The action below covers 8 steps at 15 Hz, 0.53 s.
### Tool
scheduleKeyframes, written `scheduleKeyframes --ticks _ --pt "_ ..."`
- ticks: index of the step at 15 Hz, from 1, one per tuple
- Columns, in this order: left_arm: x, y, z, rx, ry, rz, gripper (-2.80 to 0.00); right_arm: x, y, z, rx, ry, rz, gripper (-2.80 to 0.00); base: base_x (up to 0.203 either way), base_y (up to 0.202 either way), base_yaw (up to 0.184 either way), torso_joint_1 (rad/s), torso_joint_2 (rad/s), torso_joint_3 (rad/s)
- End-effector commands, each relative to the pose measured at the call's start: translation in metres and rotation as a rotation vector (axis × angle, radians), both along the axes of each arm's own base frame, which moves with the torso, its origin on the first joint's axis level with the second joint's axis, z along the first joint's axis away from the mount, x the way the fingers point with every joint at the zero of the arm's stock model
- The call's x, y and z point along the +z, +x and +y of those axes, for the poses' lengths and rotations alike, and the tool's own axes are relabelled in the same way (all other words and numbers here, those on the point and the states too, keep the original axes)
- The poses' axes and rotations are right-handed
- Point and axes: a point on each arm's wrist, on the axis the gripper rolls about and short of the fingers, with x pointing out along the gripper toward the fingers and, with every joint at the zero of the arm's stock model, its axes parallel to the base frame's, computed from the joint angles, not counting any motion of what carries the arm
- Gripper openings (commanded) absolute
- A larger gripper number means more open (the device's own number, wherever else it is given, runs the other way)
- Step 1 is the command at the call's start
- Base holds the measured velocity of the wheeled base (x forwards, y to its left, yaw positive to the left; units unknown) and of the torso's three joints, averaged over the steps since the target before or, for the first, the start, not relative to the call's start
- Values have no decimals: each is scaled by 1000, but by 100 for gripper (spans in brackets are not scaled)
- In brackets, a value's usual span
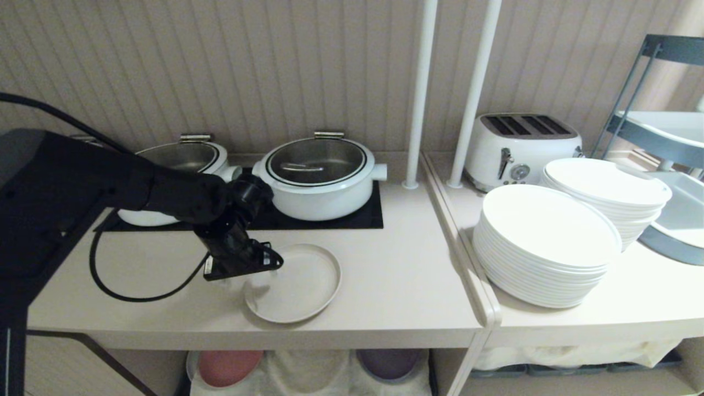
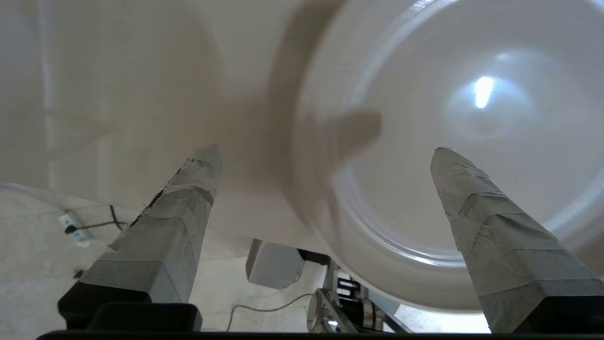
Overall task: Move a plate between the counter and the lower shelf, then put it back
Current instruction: Pick up the plate
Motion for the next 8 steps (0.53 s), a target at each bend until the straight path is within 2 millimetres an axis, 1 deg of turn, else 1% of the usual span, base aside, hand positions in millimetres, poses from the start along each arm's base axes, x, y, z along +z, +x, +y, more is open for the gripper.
scheduleKeyframes --ticks 1,8 --pt "-5 1 2 6 6 17 0 0 0 0 0 0 -2 -280 0 0 0 0 0 0" --pt "-27 6 -1 6 24 67 0 0 0 0 0 0 -1 -280 0 0 0 0 0 0"
